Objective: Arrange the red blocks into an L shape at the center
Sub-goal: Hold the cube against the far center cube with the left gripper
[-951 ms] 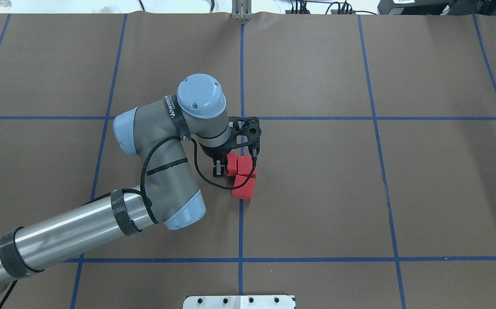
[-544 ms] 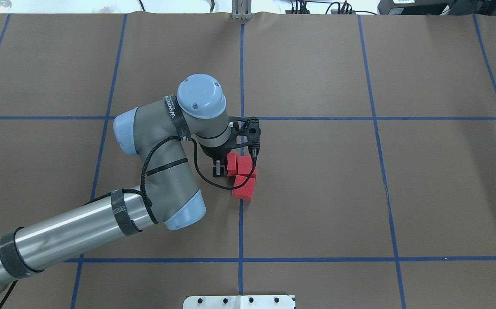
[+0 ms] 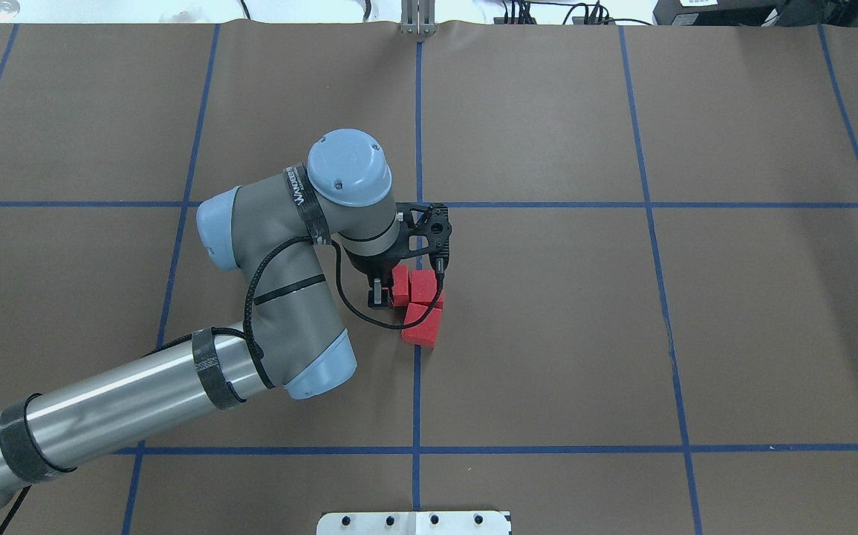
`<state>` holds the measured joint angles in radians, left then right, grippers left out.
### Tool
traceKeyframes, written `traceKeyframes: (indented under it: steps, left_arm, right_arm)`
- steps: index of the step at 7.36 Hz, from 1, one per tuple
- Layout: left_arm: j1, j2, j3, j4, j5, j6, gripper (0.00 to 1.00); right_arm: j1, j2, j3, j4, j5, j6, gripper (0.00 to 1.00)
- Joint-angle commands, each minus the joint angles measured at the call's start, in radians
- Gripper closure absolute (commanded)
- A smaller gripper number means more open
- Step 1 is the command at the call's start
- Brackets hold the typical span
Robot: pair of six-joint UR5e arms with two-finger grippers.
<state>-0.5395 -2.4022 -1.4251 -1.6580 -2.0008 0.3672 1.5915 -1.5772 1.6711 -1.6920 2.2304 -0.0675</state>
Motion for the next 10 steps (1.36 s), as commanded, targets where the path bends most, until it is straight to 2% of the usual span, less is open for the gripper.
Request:
traceKeyframes:
  steps: [1, 3, 6, 8, 10]
  left_arm:
    - [0.001, 0.0, 0.0, 0.001, 0.0, -0.001, 0.56]
    - [0.003, 0.0, 0.0, 0.001, 0.0, -0.001, 0.48]
    - [0.012, 0.003, 0.0, 0.001, 0.004, -0.004, 0.22]
    - [0.012, 0.005, -0.005, -0.002, 0.016, -0.007, 0.01]
    - [-0.002, 0.003, -0.043, 0.001, 0.017, -0.008, 0.01]
  right_arm:
    - [-0.001, 0.002, -0.004, 0.0, 0.0, 0.0, 0.0]
    - [-0.001, 0.003, -0.004, 0.0, 0.0, 0.0, 0.0]
    - [0.001, 0.005, -0.004, 0.0, 0.0, 0.0, 0.0]
    - [-0.001, 0.008, -0.004, 0.0, 0.0, 0.001, 0.0]
    - [-0.001, 0.01, -0.005, 0.0, 0.0, 0.001, 0.0]
